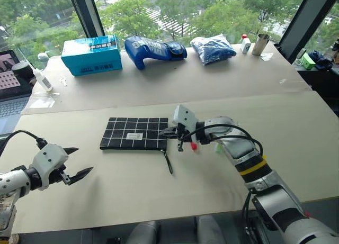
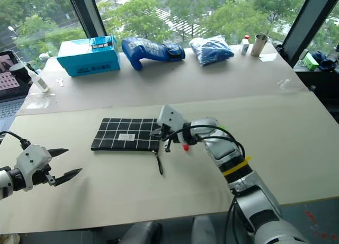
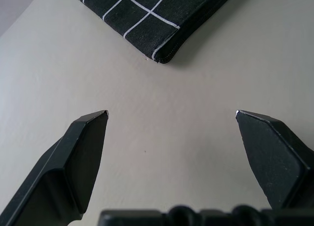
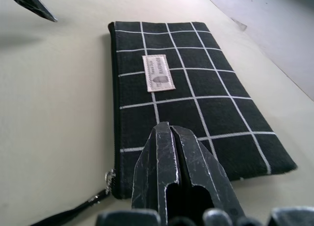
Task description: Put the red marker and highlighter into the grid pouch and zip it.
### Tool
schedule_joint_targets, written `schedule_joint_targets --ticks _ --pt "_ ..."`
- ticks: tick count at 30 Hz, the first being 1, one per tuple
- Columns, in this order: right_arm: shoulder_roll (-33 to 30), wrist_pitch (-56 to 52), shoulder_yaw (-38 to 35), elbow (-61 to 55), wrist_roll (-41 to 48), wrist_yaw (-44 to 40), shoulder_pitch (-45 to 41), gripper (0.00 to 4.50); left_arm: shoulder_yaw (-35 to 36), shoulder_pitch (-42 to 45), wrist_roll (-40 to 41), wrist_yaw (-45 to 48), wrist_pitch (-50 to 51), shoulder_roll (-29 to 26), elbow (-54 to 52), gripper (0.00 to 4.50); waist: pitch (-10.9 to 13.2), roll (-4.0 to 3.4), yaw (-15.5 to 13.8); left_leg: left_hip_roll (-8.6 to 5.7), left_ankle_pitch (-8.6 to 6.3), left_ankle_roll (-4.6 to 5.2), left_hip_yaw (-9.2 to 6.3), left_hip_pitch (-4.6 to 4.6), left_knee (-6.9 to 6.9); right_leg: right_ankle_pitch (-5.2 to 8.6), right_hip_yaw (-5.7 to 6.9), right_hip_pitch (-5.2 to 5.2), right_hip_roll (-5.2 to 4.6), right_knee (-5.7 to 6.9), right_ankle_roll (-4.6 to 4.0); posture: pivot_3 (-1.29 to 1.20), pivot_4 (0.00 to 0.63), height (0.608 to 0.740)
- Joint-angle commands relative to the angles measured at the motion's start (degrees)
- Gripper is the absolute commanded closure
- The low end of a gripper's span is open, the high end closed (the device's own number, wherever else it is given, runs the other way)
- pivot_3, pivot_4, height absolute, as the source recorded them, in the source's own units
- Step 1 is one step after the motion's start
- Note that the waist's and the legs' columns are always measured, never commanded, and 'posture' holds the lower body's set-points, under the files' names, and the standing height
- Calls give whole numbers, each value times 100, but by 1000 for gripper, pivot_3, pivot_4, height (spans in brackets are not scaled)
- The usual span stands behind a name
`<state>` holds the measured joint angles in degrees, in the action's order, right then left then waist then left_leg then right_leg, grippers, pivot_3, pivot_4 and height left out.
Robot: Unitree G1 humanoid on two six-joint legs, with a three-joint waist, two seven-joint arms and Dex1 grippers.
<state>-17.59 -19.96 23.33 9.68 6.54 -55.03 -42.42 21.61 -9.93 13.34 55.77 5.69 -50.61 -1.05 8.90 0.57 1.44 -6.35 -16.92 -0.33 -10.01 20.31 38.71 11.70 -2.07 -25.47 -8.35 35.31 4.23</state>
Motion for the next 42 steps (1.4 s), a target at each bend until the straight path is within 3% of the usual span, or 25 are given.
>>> schedule_joint_targets --ticks 1,8,12,16,22,29,40,41,42 --pt "179 105 215 -105 -249 38 -160 4464 -63 164 -137 -6 -287 -107 237 0 -1 1 21 4 -1 -2 2 0 0 -1 3 -4 1 5 -1 0 150 740" --pt "95 370 1124 615 -1724 529 -261 4464 -324 651 -460 -123 -768 -120 759 0 -3 6 74 15 -7 -11 49 5 3 -6 9 -67 -2 63 -10 0 150 740" --pt "144 391 1204 964 -2094 820 -304 4464 -524 909 -620 -124 -1048 -120 1069 0 -11 14 94 20 -8 -13 63 -2 4 -11 12 -69 -1 65 -18 0 150 740" --pt "158 481 1215 933 -2230 889 -224 4464 -826 1210 -969 -168 -1636 -191 1624 0 -17 21 91 22 -8 -13 73 -10 9 -18 12 -65 -1 66 -30 0 150 740" --pt "108 466 1069 609 -2141 742 -37 4464 -1625 2264 -1863 -576 -3421 -141 3326 0 -58 25 31 24 0 -26 82 -14 12 -31 19 -62 0 71 -48 0 150 740" --pt "28 341 944 415 -2182 677 84 4464 -2031 3089 -2102 -967 -4611 202 4460 0 -79 29 -61 19 2 -29 98 -16 22 -33 23 -60 1 78 -48 0 150 740" --pt "6 237 876 315 -2207 631 142 4464 -2263 3645 -2005 -1179 -5485 483 5134 0 -89 37 -48 17 1 -28 105 -15 26 -34 24 -58 1 77 -45 0 150 740" --pt "6 238 874 315 -2208 633 145 4500 -2268 3662 -1972 -1160 -5540 493 5159 414 -90 37 -47 17 1 -27 104 -15 26 -34 24 -59 1 76 -45 0 150 740" --pt "6 234 873 310 -2210 632 149 4500 -2268 3676 -1928 -1122 -5576 506 5180 414 -90 37 -47 17 1 -27 104 -15 26 -34 24 -59 1 76 -45 0 150 740"
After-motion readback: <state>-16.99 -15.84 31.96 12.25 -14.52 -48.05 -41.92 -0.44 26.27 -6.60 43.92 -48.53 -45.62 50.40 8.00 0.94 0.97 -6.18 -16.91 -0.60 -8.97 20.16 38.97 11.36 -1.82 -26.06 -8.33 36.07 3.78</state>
